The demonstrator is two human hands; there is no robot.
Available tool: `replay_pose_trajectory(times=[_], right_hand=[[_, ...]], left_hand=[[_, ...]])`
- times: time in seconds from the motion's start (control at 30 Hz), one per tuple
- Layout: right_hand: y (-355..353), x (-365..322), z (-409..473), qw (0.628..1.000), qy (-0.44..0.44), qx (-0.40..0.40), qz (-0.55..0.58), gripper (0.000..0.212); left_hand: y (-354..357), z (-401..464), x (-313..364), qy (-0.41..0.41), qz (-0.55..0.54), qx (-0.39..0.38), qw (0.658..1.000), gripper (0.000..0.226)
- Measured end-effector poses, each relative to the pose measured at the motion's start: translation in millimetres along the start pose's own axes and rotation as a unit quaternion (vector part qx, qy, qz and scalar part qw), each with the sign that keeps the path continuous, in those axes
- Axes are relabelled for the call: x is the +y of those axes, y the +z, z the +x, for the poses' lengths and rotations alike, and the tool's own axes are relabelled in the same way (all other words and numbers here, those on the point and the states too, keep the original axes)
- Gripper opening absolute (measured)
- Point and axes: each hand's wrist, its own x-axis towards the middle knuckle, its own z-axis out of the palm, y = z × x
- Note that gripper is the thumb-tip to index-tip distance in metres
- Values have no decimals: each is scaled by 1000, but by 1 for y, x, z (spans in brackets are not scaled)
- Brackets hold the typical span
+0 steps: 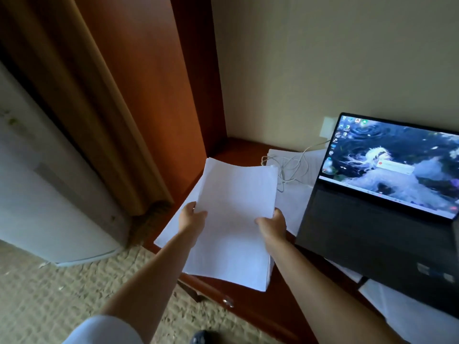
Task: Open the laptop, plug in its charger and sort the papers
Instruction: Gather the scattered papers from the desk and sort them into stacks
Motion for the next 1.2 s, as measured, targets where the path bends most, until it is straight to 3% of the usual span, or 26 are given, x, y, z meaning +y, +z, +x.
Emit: replay_pose_trajectory(times=[0.3,0.63,0.83,0.93,1.0,1.2], right_hand=[[103,13,14,991,27,124,-51,40],[134,41,42,985,25,115,-130,60],[133,52,41,954,-52,162,-248,59],[131,51,33,909,-71,187,-366,56],[126,47,31,892,-63,184,-409,50],[111,49,19,929,-53,120,-345,41]], left_hand=[[-42,105,-22,32,64,-95,993,30],[-29,154,-47,20,129,-124,984,43],[-15,153,-62,43,264,-110,957,59],[-14,146,-60,50,324,-113,938,67],[-14,142,-61,77,348,-107,928,71],[-4,126,-65,292,363,-132,875,48]])
